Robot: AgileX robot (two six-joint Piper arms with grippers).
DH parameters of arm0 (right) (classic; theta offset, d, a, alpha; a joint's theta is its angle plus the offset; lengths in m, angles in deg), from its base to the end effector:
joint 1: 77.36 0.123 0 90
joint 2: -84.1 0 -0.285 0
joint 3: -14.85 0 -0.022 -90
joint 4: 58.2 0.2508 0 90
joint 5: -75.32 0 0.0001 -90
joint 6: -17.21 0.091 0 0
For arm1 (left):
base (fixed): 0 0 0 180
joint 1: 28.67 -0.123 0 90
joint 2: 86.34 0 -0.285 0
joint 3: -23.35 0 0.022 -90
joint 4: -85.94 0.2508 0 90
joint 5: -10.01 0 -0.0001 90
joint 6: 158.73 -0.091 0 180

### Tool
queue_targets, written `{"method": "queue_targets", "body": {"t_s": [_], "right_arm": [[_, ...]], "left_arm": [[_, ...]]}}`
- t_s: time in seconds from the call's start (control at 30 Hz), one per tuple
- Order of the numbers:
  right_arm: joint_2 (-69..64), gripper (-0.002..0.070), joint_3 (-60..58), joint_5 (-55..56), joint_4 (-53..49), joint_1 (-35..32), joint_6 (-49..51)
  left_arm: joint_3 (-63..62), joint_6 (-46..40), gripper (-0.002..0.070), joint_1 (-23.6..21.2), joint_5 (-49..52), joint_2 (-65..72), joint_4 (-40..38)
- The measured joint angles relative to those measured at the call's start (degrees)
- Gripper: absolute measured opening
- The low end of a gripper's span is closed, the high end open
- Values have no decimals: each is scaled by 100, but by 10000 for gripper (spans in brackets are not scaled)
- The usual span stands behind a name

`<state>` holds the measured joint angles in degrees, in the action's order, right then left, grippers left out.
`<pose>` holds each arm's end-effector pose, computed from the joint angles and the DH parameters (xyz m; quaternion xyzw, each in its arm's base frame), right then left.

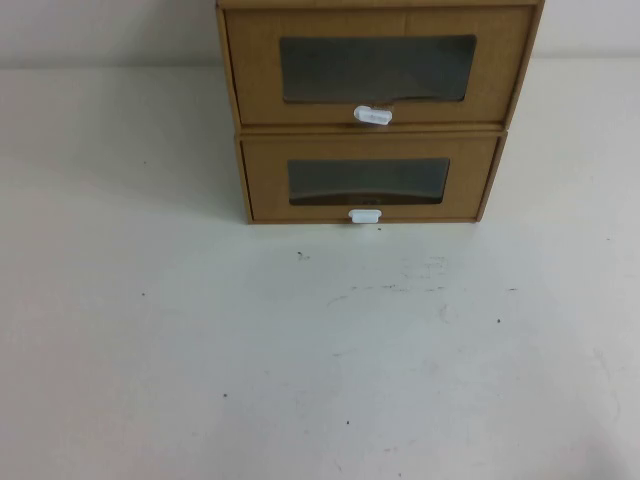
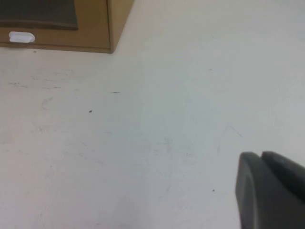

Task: Open the shoe box
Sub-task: 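Pull the top drawer of the cardboard box fully open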

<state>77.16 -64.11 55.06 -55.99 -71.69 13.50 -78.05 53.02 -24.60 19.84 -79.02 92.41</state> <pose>0.0527 0.0065 0.1719 -0.0549 0.7975 0.0265 0.6002 0.0564 -0.0022 0.1900 -0.1434 0.7273 -0.1637 0.6509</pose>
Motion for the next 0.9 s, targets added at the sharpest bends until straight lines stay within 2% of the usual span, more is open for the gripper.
{"method": "queue_targets", "body": {"t_s": [0.13,0.37,0.9], "right_arm": [[0,-19,0,0,0,0,0],[0,-19,0,0,0,0,0],[0,-19,0,0,0,0,0]], "left_arm": [[0,-4,-4,0,0,0,68],[0,-93,-4,0,511,0,1019],[0,-103,-4,0,531,0,1356]]}}
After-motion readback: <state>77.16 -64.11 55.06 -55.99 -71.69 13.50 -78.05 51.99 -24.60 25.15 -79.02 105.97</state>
